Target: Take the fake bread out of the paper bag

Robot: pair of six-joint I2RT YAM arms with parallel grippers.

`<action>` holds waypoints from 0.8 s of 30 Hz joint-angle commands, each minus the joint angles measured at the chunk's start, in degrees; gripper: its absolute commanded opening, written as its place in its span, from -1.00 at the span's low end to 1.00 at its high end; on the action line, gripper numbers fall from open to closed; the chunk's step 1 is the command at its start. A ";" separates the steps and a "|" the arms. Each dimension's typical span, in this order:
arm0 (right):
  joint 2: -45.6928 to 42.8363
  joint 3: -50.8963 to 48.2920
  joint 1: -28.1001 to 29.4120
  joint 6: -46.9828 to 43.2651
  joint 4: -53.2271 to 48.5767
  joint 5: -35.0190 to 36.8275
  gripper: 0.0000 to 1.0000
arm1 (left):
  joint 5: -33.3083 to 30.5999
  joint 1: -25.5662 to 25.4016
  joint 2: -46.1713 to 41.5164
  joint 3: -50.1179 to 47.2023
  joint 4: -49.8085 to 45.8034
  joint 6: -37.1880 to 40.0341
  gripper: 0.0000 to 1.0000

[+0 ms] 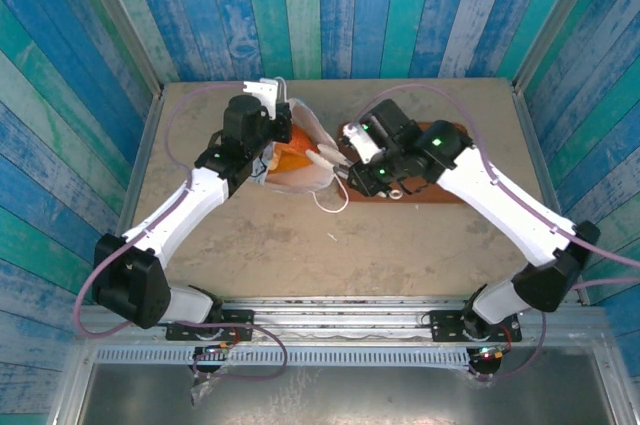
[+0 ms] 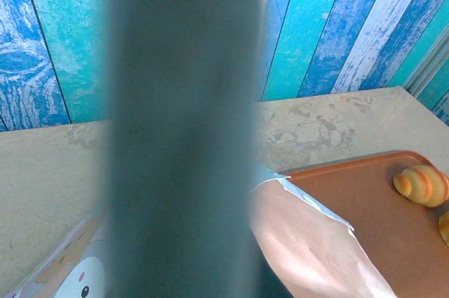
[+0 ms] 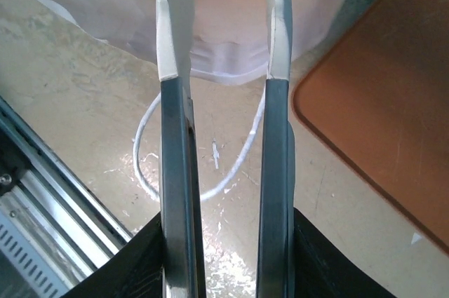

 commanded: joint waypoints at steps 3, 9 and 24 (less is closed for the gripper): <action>4.65 5.41 1.04 -3.46 -0.74 3.23 -0.16 | 0.84 -0.12 1.29 1.92 -0.17 -0.08 -1.00; 9.22 8.43 1.09 -4.38 -1.17 6.35 -0.13 | 1.36 -0.07 1.50 2.55 -0.48 -0.09 -1.00; 15.89 11.84 1.28 -10.16 -1.08 11.00 -0.07 | 1.93 -0.13 1.83 3.11 -1.43 0.41 -1.00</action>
